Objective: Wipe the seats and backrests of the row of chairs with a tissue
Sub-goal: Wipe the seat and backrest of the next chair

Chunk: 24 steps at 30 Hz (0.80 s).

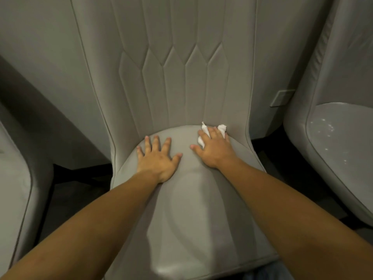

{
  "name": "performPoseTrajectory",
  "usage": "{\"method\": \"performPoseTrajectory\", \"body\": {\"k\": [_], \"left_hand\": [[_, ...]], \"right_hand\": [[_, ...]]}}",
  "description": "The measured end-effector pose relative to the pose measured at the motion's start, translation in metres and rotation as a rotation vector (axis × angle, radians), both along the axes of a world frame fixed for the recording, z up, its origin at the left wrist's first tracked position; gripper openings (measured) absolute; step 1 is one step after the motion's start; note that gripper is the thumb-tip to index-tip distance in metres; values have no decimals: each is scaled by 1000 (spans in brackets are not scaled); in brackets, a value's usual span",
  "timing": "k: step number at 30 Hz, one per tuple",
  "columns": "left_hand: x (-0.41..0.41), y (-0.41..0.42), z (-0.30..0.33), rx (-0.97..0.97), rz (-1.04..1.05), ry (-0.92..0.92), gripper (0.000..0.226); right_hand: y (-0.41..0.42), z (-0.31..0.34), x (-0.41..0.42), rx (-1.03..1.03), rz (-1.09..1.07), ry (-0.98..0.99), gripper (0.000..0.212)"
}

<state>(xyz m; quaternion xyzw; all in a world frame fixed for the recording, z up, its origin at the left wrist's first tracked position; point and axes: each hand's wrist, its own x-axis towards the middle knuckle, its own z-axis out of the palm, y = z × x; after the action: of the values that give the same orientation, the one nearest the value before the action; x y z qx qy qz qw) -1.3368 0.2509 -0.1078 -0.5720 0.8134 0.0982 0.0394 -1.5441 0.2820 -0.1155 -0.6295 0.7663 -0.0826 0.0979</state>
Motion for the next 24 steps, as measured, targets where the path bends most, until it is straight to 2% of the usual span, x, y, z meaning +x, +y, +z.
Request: {"method": "performPoseTrajectory", "body": {"k": [6, 14, 17, 20, 24], "left_hand": [[1, 0, -5, -27, -12, -7, 81], [-2, -1, -1, 42, -6, -51, 83], [2, -7, 12, 143, -41, -122, 88], [11, -12, 40, 212, -122, -237, 93], [12, 10, 80, 271, -208, -201, 92]], "right_hand": [[0, -3, 1, -89, 23, 0, 60], [2, 1, 8, -60, -37, 17, 60], [7, 19, 6, 9, -59, -50, 59], [14, 42, 0, 93, -61, -48, 47], [35, 84, -5, 181, -85, -102, 47]]}}
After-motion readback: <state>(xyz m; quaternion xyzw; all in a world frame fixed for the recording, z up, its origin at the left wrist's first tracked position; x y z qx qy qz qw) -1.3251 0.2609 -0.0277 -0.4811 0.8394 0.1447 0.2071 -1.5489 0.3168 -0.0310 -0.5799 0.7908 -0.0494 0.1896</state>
